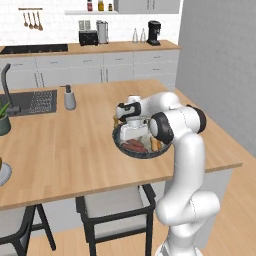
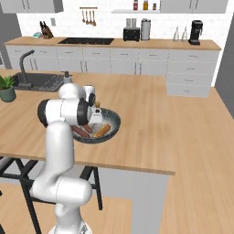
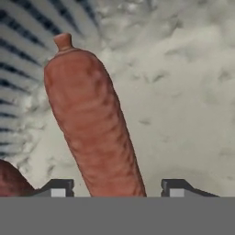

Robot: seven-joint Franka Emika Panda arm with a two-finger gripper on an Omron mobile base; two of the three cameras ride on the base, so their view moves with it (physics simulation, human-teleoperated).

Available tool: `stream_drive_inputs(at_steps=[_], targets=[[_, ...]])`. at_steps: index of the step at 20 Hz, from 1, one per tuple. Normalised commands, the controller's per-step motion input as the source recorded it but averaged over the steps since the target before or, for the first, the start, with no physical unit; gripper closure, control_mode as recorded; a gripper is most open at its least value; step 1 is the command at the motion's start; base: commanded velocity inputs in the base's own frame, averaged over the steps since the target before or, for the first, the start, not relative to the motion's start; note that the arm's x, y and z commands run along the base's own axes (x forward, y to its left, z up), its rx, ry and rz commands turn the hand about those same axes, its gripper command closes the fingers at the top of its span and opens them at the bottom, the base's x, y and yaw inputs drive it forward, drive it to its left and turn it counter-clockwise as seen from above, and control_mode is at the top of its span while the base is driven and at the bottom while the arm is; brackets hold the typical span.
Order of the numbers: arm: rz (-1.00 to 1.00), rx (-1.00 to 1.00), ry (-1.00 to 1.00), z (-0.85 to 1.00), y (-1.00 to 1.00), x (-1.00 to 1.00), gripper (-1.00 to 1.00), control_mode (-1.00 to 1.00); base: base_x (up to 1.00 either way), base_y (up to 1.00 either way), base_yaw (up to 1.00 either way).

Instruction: Place one bun and one sausage from the bowl on each plate.

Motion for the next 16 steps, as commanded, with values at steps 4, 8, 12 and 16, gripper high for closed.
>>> stream_drive_inputs(at_steps=[4, 8, 12, 16], targets=[[0.0, 0.0, 0.0, 0.0, 0.0, 0.0, 1.0, -1.0, 0.0, 0.0, 0.0], [0.0, 0.0, 0.0, 0.0, 0.0, 0.0, 1.0, -1.0, 0.0, 0.0, 0.0], [-0.11, 0.0, -0.09, 0.81, -0.14, -0.39, 1.0, -1.0, 0.0, 0.0, 0.0], [-0.22, 0.0, -0.13, 1.0, -0.07, -0.7, 1.0, -1.0, 0.0, 0.0, 0.0]])
